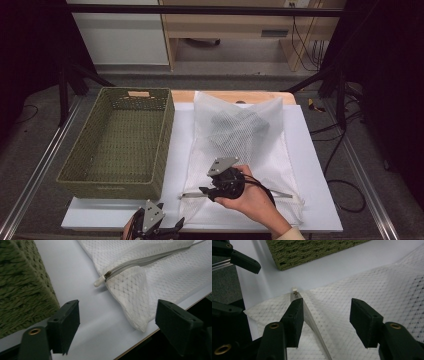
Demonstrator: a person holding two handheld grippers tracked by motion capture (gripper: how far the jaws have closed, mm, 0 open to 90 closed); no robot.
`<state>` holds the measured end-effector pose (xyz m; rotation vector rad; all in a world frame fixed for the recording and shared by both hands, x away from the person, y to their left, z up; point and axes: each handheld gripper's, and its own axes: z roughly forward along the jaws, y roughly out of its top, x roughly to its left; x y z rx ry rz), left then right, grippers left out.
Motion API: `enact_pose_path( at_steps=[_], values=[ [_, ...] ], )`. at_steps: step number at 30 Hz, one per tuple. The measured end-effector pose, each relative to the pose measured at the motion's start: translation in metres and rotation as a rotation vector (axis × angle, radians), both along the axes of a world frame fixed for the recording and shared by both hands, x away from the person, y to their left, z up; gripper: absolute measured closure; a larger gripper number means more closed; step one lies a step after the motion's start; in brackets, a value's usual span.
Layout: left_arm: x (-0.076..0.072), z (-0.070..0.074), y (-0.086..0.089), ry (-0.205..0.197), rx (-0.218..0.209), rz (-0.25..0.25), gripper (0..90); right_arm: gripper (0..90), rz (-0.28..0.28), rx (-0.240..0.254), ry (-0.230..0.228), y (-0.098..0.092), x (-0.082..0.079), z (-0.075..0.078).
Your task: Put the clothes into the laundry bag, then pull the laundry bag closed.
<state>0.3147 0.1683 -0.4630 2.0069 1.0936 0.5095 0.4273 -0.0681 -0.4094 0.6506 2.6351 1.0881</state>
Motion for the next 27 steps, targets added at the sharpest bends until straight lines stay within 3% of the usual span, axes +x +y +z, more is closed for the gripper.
enact_pose_path(
  at_steps=[4, 7, 17, 18, 22, 27],
  values=[
    [-0.003, 0.002, 0.007, -0.003, -0.011, 0.003, 15.6, 37.2, 0.010, -0.015, -0.013, 0.012, 0.003, 0.000],
    [-0.005, 0.003, 0.012, -0.005, -0.019, 0.013, 16.3, 38.6, 0.019, -0.032, -0.010, 0.021, 0.005, 0.001],
    [-0.003, 0.004, 0.018, -0.008, -0.015, 0.031, 20.4, 48.6, 0.063, -0.080, -0.002, 0.051, 0.005, 0.000],
    [-0.002, 0.005, 0.021, -0.030, 0.008, 0.038, 20.8, 51.8, 0.078, -0.091, 0.009, 0.059, 0.005, -0.002],
    [-0.004, 0.005, 0.020, -0.003, -0.010, 0.038, 21.5, 54.1, 0.095, -0.129, 0.027, 0.072, 0.007, -0.010],
    [-0.003, 0.004, 0.019, -0.001, -0.008, 0.035, 22.1, 57.9, 0.109, -0.164, 0.050, 0.085, 0.008, -0.020]
  ],
)
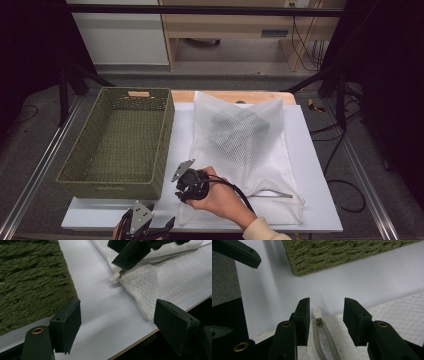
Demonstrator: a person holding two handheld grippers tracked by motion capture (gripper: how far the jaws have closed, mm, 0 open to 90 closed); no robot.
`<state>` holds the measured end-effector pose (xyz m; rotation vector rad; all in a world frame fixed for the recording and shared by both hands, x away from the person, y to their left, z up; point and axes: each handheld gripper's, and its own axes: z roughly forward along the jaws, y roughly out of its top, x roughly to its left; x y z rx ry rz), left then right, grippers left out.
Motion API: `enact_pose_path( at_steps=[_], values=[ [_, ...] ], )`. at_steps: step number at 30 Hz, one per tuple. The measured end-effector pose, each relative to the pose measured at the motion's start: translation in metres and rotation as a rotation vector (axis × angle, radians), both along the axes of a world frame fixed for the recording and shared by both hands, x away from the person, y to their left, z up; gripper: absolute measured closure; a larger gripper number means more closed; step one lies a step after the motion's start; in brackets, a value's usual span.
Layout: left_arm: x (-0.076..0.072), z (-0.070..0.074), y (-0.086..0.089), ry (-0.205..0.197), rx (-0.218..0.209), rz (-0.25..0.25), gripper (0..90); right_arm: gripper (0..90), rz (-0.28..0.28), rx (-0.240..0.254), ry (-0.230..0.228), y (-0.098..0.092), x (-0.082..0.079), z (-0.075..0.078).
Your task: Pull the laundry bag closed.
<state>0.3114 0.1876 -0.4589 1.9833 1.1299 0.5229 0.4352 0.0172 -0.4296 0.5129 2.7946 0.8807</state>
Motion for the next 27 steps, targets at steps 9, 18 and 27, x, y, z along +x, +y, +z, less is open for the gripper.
enact_pose_path(
  at_steps=[9, 18, 27],
  values=[
    [-0.001, 0.000, -0.001, 0.002, 0.002, -0.005, 23.1, 61.9, 0.009, -0.061, 0.021, 0.016, 0.000, -0.013],
    [-0.001, 0.001, -0.002, 0.000, 0.006, -0.013, 23.8, 66.0, 0.015, -0.107, 0.040, 0.025, 0.000, -0.020],
    [-0.001, 0.000, -0.003, 0.000, 0.002, -0.012, 24.8, 67.0, 0.007, -0.101, 0.039, 0.026, 0.001, -0.021]
  ],
)
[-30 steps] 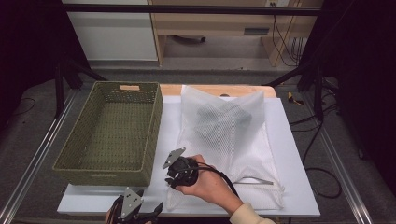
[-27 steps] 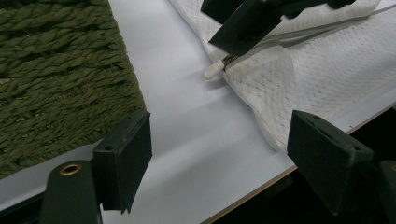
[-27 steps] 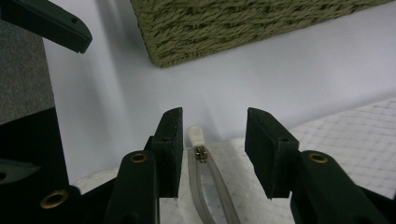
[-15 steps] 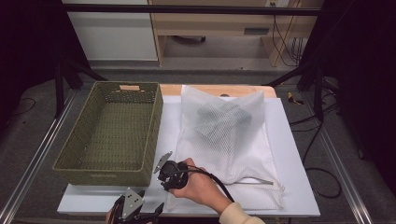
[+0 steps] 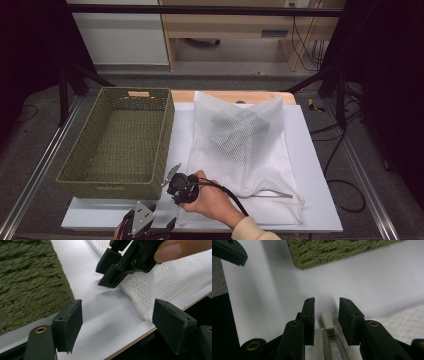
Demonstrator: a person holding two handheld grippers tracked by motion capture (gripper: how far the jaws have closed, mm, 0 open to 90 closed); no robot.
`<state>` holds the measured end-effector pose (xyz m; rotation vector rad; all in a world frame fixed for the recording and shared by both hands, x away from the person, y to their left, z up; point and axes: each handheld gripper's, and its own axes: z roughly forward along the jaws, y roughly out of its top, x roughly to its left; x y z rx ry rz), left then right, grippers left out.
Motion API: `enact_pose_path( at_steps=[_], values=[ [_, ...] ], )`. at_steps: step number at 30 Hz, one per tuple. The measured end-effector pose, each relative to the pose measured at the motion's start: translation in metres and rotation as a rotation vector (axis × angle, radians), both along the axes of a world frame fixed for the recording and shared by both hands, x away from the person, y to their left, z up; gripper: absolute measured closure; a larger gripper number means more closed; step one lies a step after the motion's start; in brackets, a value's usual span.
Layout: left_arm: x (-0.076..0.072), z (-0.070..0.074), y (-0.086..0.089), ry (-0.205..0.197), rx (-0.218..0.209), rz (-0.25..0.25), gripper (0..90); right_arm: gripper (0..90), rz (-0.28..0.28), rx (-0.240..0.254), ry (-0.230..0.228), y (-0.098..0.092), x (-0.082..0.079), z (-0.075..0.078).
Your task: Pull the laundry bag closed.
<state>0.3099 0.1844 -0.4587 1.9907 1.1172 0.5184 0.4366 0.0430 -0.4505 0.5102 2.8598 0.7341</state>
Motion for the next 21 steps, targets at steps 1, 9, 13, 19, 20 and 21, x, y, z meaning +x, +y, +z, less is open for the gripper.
enact_pose_path(
  at_steps=[1, 9, 13, 19, 20, 21],
  values=[
    [0.000, 0.000, -0.001, -0.001, -0.005, 0.001, 25.0, 67.6, -0.001, 0.002, 0.000, 0.000, 0.000, 0.000],
    [0.000, 0.000, -0.003, 0.004, 0.000, -0.009, 25.7, 75.5, -0.002, -0.041, 0.007, 0.001, 0.003, -0.003],
    [0.000, 0.000, -0.003, 0.005, -0.004, -0.010, 26.0, 81.4, 0.003, -0.044, 0.003, 0.000, 0.001, -0.001],
    [0.000, 0.000, -0.008, 0.007, -0.022, -0.026, 29.3, 81.5, -0.014, 0.026, -0.009, -0.008, 0.000, 0.007],
    [0.001, 0.000, -0.009, 0.009, -0.034, -0.029, 30.2, 81.5, -0.016, 0.040, -0.011, -0.010, 0.000, 0.008],
    [0.002, 0.000, -0.011, 0.014, -0.044, -0.033, 31.1, 81.5, -0.019, 0.057, -0.011, -0.012, 0.000, 0.009]
  ],
)
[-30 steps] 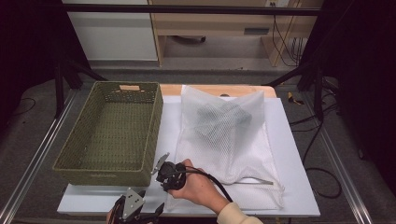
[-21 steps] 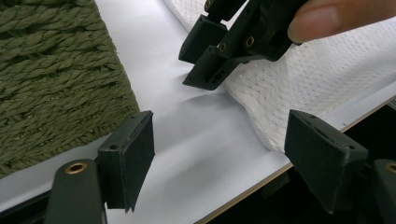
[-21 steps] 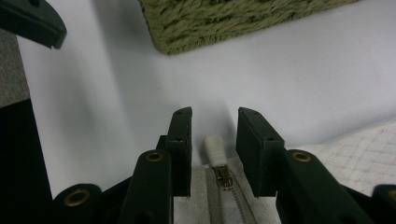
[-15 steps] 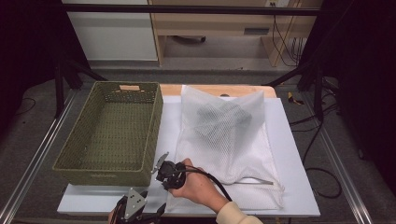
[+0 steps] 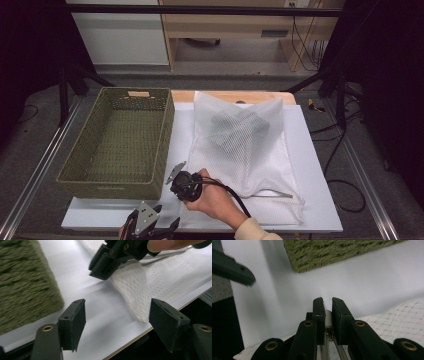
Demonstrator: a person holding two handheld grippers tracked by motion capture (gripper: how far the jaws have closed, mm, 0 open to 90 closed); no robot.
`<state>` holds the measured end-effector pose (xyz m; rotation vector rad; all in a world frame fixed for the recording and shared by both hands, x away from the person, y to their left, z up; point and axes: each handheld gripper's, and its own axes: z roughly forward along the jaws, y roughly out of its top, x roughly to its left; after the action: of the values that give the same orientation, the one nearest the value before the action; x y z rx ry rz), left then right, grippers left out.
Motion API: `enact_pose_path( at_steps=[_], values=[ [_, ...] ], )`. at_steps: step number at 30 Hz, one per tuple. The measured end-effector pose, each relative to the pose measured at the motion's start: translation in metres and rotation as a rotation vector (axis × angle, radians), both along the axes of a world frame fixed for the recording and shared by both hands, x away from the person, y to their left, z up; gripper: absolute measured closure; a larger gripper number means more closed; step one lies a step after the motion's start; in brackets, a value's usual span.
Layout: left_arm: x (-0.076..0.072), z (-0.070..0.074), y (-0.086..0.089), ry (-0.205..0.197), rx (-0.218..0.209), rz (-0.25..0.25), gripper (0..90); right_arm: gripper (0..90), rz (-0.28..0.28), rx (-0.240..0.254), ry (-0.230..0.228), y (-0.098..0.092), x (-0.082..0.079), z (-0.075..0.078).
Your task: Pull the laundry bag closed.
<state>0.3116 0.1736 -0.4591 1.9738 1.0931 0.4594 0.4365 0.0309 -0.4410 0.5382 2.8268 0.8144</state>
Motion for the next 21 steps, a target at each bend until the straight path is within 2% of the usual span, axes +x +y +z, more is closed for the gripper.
enact_pose_path(
  at_steps=[3, 7, 9, 15, 18, 21],
  values=[
    [0.005, -0.001, -0.007, 0.013, -0.060, -0.009, 37.0, 81.5, -0.006, 0.036, -0.001, -0.006, 0.000, 0.003],
    [0.017, -0.005, -0.017, 0.021, -0.064, -0.007, 39.1, 81.5, -0.013, 0.077, -0.010, -0.013, 0.000, 0.005],
    [0.022, -0.007, -0.018, 0.034, -0.084, 0.003, 41.2, 81.5, -0.021, 0.088, -0.009, -0.016, 0.000, 0.006],
    [0.041, -0.013, -0.022, 0.087, -0.185, -0.002, 48.6, 81.5, -0.035, 0.134, -0.009, -0.021, 0.001, 0.011],
    [0.046, -0.013, -0.026, 0.084, -0.215, -0.005, 50.2, 81.5, -0.046, 0.141, -0.011, -0.023, 0.001, 0.012],
    [0.051, -0.014, -0.029, 0.080, -0.222, -0.006, 54.2, 81.5, -0.046, 0.146, -0.012, -0.025, 0.001, 0.013]
  ],
)
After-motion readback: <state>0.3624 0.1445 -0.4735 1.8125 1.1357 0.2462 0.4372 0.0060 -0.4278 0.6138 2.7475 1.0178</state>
